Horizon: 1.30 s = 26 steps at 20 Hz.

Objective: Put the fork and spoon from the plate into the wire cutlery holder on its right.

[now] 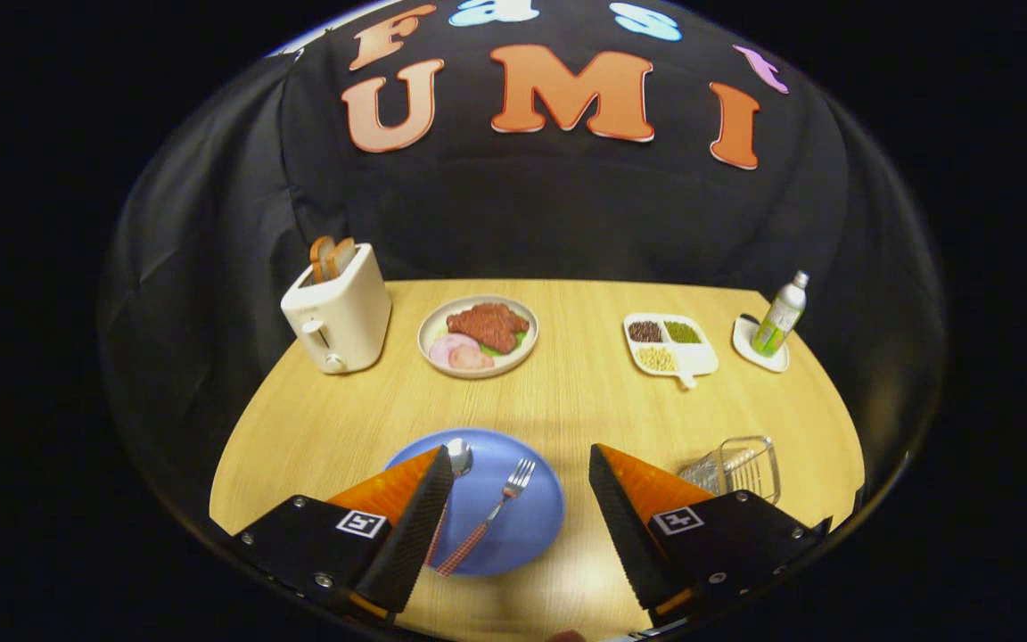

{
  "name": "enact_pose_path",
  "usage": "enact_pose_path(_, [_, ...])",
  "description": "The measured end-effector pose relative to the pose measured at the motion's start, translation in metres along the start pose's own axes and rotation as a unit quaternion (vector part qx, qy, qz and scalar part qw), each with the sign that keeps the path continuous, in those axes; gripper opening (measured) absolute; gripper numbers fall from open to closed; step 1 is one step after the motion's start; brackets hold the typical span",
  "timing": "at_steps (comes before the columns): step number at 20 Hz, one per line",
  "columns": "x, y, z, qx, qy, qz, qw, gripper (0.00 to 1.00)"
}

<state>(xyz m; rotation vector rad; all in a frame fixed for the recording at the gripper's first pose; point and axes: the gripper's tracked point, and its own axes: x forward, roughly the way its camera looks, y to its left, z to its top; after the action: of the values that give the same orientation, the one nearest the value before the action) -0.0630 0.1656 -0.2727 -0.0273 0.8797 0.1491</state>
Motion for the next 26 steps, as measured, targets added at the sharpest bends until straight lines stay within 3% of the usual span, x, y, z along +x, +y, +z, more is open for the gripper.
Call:
enact_pose_path(7, [0.025,0.020,-0.067,0.023,0.078,-0.018,0.997,0.84])
enact_pose_path(15, [0.038,0.028,-0.114,0.052,0.129,-0.040,0.990,0.58])
enact_pose_path(26, [0.052,0.032,-0.139,0.053,0.191,-0.030,0.980,0.25])
